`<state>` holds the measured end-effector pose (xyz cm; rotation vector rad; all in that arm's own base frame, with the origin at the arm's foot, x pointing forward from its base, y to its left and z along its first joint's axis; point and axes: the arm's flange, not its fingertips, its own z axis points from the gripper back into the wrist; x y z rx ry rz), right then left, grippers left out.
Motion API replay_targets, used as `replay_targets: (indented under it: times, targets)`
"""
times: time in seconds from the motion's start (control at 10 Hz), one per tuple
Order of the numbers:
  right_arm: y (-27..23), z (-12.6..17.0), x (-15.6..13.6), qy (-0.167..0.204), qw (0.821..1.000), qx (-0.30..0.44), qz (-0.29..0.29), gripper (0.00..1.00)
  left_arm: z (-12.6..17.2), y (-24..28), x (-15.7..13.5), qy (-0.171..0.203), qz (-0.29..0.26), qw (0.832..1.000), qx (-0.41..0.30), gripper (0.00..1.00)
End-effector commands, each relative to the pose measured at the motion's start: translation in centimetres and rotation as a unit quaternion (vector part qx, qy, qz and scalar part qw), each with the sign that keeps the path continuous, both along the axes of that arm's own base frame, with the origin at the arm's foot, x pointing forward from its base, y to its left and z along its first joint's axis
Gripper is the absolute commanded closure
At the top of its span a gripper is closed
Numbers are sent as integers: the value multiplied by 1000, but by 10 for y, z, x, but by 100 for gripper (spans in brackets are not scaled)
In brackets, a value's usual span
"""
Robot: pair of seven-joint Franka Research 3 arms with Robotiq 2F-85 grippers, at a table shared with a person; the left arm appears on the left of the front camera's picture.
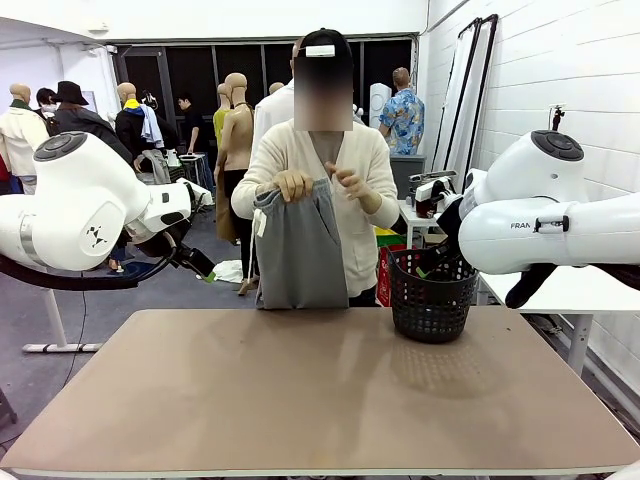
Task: Fold the training pants.
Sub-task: Grab both ends of the Training pants handed by a person.
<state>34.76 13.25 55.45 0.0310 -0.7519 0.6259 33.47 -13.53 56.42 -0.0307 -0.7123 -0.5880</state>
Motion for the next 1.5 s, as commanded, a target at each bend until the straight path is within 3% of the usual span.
replay_targets:
  times: [0.0,1.4]
  targets:
    - [0,0,0,0,1000,0,0,0,0,0,0,4,-1,1000,-5,0]
    - [0,0,0,0,1000,0,0,0,0,0,0,4,-1,1000,-5,0]
